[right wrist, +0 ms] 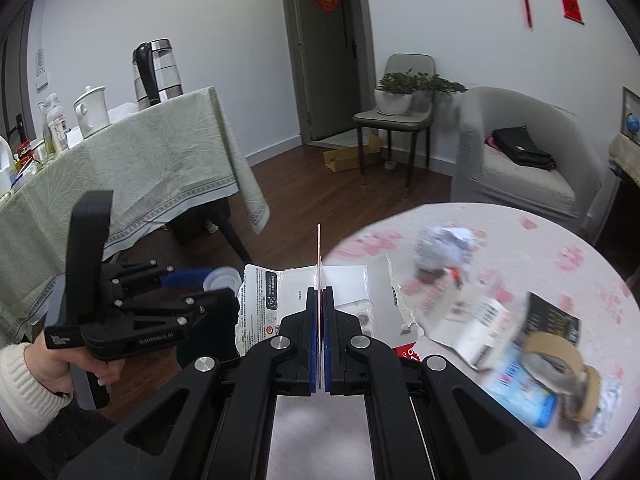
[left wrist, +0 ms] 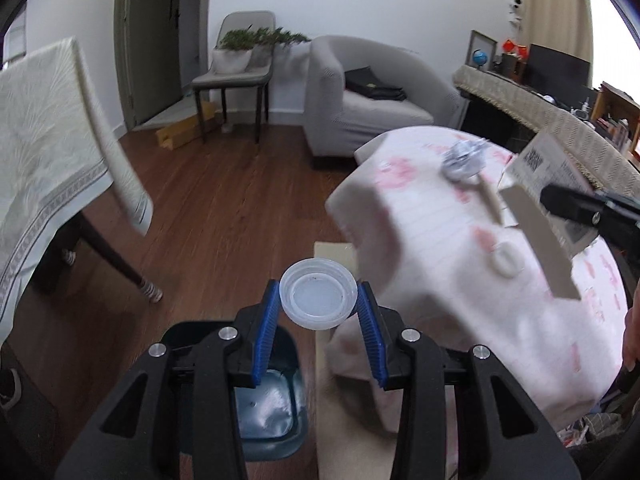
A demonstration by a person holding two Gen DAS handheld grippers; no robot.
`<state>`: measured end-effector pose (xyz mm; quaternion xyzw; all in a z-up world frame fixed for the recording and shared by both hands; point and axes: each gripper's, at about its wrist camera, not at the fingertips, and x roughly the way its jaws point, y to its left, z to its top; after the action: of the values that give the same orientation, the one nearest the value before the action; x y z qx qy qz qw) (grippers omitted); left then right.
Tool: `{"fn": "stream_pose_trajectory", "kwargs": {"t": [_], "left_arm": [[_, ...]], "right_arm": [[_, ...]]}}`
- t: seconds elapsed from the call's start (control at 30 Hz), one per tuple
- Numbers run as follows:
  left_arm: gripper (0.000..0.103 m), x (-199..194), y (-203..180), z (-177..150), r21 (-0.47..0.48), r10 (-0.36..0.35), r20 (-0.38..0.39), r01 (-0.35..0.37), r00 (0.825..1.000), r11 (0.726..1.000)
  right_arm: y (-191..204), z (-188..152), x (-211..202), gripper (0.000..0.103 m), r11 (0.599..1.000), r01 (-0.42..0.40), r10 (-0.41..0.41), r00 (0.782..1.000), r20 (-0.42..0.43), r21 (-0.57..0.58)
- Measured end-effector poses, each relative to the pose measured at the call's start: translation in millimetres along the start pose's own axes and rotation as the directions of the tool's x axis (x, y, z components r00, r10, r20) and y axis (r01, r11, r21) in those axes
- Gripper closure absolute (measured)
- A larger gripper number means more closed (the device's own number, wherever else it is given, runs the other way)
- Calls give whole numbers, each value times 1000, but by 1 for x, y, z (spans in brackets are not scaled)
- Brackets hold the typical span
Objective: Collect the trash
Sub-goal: 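Grasp the clear lid with the left gripper while the right carries the box to the bin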
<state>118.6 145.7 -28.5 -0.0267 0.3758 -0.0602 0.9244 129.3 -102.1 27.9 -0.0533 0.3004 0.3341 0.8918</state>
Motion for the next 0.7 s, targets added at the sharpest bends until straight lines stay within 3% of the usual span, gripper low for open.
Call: {"fn": "stream_pose_trajectory", "kwargs": {"t": [0.37,0.7], "left_arm": [[61,19,61,-31,-60,37,-109,-44,993,997],[61,41,96,-57,-81,57,-212,-76,976,994]], "right_arm": [[48,16,40,101,997,-64,63,998,-17,-36],[86,20,81,101,992,-114,110,992,-65,-60]]}}
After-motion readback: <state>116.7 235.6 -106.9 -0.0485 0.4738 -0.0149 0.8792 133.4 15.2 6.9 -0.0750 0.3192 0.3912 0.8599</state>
